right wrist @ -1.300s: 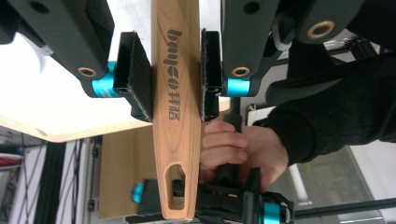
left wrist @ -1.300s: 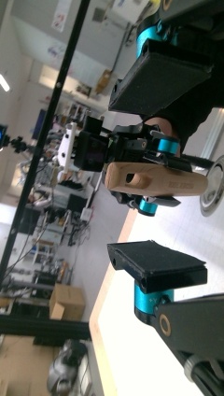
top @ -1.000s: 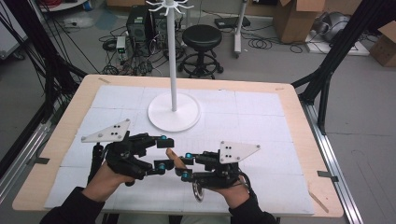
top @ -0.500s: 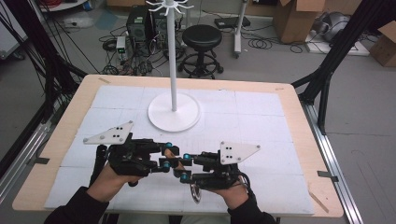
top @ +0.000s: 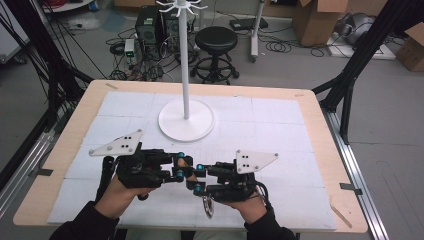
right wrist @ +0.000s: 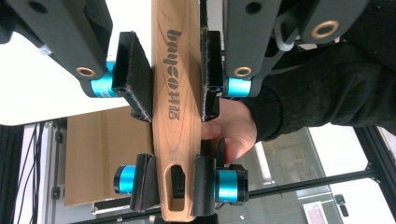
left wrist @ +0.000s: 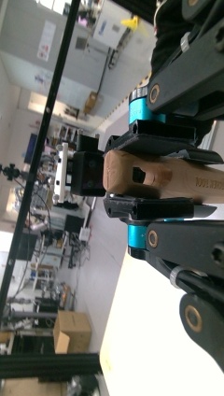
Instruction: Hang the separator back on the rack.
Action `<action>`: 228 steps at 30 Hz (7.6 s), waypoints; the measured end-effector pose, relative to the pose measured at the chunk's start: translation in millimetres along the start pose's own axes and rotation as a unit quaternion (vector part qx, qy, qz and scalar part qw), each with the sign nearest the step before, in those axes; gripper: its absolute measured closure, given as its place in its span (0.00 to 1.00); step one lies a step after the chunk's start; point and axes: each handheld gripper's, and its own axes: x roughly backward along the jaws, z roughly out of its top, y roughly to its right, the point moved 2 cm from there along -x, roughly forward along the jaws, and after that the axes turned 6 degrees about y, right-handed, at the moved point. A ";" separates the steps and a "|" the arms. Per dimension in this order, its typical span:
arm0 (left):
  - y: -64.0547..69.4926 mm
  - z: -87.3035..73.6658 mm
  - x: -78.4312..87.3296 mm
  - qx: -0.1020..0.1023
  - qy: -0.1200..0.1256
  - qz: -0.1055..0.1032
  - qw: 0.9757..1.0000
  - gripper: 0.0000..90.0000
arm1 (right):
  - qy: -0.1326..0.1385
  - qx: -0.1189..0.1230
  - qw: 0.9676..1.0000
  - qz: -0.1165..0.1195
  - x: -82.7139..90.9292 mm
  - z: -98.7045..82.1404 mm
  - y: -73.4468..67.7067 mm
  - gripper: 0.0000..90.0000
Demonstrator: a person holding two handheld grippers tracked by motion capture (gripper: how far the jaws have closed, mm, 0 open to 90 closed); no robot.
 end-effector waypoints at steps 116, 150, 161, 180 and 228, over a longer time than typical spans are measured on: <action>15.4 17.3 -13.4 -0.036 -0.009 0.094 0.995 0.80 | -0.012 0.025 0.998 -0.052 -0.5 0.6 -5.1 0.77; -16.2 29.0 -10.6 -0.032 -0.033 0.073 0.996 0.81 | -0.049 0.044 0.984 -0.166 37.2 10.7 2.9 0.22; -72.7 67.9 -25.2 -0.031 -0.026 0.109 0.993 0.81 | -0.060 0.055 0.958 -0.275 89.9 2.8 9.1 0.19; -132.3 146.5 -70.7 -0.053 -0.038 0.192 0.979 0.81 | -0.039 0.050 0.954 -0.293 113.0 4.0 15.1 0.19; -160.2 155.1 -39.5 -0.050 -0.034 0.292 0.954 0.49 | -0.021 0.037 0.955 -0.292 123.0 4.5 13.8 0.18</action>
